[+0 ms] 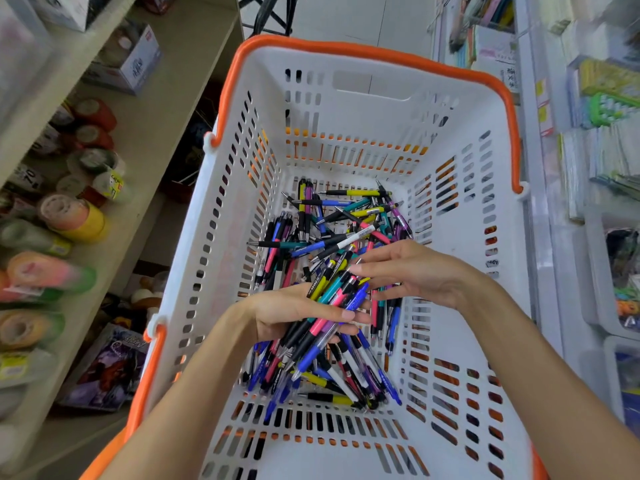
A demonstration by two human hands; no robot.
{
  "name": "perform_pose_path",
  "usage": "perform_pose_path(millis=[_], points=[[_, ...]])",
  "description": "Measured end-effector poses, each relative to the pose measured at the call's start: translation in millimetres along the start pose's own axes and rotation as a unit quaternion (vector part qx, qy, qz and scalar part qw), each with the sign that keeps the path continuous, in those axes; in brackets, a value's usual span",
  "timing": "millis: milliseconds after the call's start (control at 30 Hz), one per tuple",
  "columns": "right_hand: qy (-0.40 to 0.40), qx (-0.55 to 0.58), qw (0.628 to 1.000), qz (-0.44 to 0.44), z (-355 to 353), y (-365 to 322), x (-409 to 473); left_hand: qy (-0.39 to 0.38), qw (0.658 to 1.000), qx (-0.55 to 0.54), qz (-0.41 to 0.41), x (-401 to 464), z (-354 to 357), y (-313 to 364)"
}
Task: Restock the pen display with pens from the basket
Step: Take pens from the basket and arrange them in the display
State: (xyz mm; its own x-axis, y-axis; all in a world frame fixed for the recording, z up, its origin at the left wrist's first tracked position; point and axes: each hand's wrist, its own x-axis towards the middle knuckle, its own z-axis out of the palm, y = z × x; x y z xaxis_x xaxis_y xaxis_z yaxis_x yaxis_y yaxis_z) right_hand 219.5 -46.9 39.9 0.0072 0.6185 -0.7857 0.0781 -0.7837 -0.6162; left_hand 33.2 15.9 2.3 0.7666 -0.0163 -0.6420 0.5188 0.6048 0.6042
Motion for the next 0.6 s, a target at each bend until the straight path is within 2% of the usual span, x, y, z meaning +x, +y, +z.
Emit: perform_pose_path(millis=[200, 400, 467, 600], points=[[0.023, 0.05, 0.998, -0.017, -4.8, -2.7, -1.6, 0.005, 0.99, -0.14, -0.02, -5.1, 0.5, 4.4], [0.037, 0.057, 0.997, -0.033, -4.2, -1.9, -1.9, -0.019, 0.977, -0.21, -0.018, -4.1, -0.8, 1.9], [0.054, 0.07, 0.995, -0.049, -3.7, -2.0, -2.0, -0.006, 0.977, -0.211, -0.013, -4.4, -0.6, 2.3], [0.093, 0.081, 0.987, -0.106, 0.8, -4.2, -3.3, 0.045, 0.988, -0.146, -0.025, -2.9, 2.2, 2.3]])
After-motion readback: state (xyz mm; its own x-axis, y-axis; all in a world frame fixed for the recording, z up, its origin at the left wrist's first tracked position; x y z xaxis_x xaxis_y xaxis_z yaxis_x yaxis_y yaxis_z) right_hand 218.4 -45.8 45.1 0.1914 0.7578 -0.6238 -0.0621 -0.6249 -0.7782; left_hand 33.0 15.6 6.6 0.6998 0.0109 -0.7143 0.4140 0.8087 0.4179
